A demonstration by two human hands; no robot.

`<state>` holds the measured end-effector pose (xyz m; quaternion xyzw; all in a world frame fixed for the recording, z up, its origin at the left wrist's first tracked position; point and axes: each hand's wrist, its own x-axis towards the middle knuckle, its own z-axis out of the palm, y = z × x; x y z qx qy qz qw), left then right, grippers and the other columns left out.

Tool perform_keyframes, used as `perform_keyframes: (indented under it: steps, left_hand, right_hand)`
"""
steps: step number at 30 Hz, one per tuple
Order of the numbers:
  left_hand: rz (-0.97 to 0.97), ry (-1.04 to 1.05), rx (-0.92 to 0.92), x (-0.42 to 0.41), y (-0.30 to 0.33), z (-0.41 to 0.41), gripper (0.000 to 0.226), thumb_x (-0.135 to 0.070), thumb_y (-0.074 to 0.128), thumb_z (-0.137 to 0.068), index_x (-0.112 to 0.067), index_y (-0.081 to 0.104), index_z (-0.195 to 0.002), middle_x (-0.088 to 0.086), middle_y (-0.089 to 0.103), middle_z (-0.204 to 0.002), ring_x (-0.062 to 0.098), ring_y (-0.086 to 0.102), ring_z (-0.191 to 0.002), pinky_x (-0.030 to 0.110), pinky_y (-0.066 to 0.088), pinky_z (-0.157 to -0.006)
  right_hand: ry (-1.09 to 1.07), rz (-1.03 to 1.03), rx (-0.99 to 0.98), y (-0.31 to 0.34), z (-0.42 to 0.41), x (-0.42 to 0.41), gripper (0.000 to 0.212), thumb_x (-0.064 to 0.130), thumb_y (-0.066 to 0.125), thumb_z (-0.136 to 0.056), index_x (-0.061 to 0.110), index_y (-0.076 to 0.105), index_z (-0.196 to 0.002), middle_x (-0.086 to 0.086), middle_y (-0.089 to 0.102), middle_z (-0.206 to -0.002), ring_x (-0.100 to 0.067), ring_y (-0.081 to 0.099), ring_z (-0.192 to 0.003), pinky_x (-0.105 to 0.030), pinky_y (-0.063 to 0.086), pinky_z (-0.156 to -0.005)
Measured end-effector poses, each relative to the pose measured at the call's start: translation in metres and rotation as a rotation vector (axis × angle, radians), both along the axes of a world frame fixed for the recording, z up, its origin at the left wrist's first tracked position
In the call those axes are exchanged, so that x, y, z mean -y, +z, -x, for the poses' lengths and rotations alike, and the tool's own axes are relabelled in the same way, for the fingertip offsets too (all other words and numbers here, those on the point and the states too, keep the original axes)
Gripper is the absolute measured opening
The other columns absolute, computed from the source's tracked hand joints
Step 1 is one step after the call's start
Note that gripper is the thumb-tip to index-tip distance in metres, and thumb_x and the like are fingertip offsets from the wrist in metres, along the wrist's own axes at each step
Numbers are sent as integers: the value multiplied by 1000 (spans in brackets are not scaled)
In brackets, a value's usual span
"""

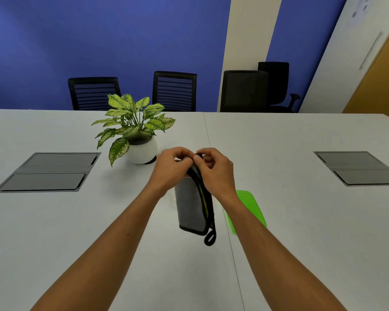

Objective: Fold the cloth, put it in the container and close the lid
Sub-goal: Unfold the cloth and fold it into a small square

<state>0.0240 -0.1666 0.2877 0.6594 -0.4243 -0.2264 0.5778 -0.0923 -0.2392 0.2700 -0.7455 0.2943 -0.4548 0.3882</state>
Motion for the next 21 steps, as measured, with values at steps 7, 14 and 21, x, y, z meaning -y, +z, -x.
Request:
perform_keyframes:
  steps: [7,14,21]
  left_hand:
    - [-70,-107,43,-7,-6,-12,25,-6,69,-79,-19,74,-100,4,71,-94,20,73,-88,32,60,-79]
    - [-50,24,380,0,-7,-11,16,-11,69,-85,-12,75,-100,4,68,-93,16,66,-84,28,57,-76]
    - [-64,17,548,-1,-2,-8,12,-13,68,-86,-10,73,-97,6,64,-125,19,57,-116,32,45,-98]
  right_hand:
    - [68,-2,-24,-1,3,5,10,25,67,-88,28,67,-97,11,68,-86,-1,63,-83,-7,49,-68]
    - [78,10,-19,0,3,9,8,24,66,-88,24,69,-95,13,70,-88,-4,63,-83,-13,51,-70]
    - [164,-23,-40,-1,7,13,11,22,60,-92,22,69,-98,11,71,-92,-4,64,-87,-20,53,-75]
